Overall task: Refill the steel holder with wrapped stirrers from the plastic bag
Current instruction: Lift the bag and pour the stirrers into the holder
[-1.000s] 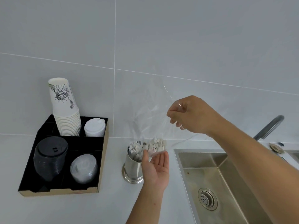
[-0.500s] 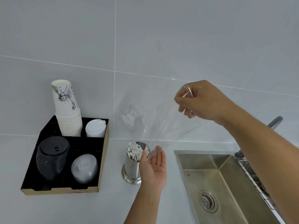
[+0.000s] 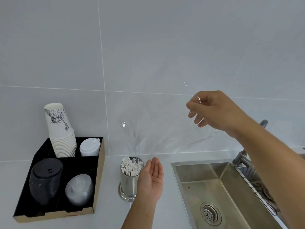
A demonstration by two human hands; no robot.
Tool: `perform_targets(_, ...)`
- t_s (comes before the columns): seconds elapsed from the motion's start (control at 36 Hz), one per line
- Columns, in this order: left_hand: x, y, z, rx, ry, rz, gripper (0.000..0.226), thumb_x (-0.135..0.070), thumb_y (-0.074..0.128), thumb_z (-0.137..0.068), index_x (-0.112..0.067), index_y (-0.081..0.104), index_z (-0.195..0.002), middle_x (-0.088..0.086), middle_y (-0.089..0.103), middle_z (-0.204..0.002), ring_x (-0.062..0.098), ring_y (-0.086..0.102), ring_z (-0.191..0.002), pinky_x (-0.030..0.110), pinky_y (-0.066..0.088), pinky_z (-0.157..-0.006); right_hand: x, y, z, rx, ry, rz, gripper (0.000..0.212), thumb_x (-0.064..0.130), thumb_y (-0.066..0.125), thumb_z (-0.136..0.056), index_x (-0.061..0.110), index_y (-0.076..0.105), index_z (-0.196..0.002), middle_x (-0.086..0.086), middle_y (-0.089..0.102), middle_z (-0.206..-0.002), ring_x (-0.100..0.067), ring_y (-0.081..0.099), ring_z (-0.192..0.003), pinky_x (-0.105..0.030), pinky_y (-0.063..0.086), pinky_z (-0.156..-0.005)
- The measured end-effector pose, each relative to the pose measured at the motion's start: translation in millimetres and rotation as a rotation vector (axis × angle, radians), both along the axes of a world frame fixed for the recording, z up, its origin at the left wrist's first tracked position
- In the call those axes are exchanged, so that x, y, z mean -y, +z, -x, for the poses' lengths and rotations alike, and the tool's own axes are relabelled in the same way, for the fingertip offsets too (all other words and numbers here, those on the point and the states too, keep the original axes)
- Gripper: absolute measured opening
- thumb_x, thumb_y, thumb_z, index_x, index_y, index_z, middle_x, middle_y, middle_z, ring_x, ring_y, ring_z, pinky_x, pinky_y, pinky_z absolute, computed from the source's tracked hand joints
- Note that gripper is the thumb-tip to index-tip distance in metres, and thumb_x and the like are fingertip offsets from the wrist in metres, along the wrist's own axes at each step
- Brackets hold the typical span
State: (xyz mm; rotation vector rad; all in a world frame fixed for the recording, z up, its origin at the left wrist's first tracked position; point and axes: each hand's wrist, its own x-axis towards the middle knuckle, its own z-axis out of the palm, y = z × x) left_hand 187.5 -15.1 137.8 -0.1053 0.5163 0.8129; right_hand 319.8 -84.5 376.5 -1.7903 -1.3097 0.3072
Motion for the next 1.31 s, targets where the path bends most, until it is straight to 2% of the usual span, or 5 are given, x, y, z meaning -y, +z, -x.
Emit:
perform_targets(0.5,-0.6,29.5,2.8,-0.166,0.042,-0.22,0.008,-0.009,0.059,-0.095,-0.003,0.063,-0.098,0.011,0.077,-0.086,0.018,0.076,-0.074,0.029,0.062,-0.059,53.0,-18.7,-45.7,-0.158,-0.176,-0.304,0.023,0.021,0.07,-0.086,0.005,0.065,-0.07,-0.002,0.069,-0.056,-0.011,0.059,-0.045,-0.029,0.058,-0.049)
perform_targets(0.72,-22.2,42.3,36.1,-0.26,0.135,-0.407,0.008,-0.013,0.059,-0.096,-0.011,0.062,-0.089,0.006,0.077,-0.079,0.015,0.075,-0.071,0.026,0.06,-0.059,46.2,-45.6,-40.1,-0.148,-0.329,-0.348,0.021,0.033,0.069,-0.086,0.019,0.062,-0.071,0.001,0.056,-0.039,-0.012,0.05,-0.034,-0.018,0.039,-0.033)
perform_targets(0.83,-31.9,50.0,60.8,-0.272,0.164,-0.425,0.006,-0.015,0.06,-0.095,-0.011,0.062,-0.091,0.005,0.078,-0.078,0.015,0.076,-0.072,0.028,0.061,-0.059,41.7,-54.0,-27.7,-0.203,-0.318,-0.339,0.02,0.032,0.068,-0.087,0.014,0.064,-0.079,0.001,0.052,-0.04,-0.008,0.051,-0.033,-0.017,0.039,-0.032)
perform_targets(1.14,-50.1,53.4,149.7,-0.377,0.244,-0.526,0.012,-0.015,0.058,-0.096,-0.01,0.068,-0.091,0.002,0.078,-0.079,0.012,0.075,-0.076,0.025,0.06,-0.061,27.0,-59.1,26.1,-0.312,-0.206,-0.308,0.008,0.037,0.066,-0.086,0.032,0.067,-0.079,0.003,0.054,-0.041,-0.013,0.051,-0.036,-0.023,0.039,-0.035)
perform_targets(1.31,-48.8,54.3,199.8,-0.401,0.269,-0.552,0.013,-0.018,0.057,-0.096,-0.011,0.067,-0.096,0.001,0.079,-0.086,0.012,0.075,-0.081,0.025,0.06,-0.062,17.4,-59.3,65.0,-0.36,-0.131,-0.313,0.004,0.03,0.067,-0.088,0.028,0.07,-0.088,0.003,0.054,-0.043,-0.011,0.052,-0.039,-0.02,0.042,-0.036)
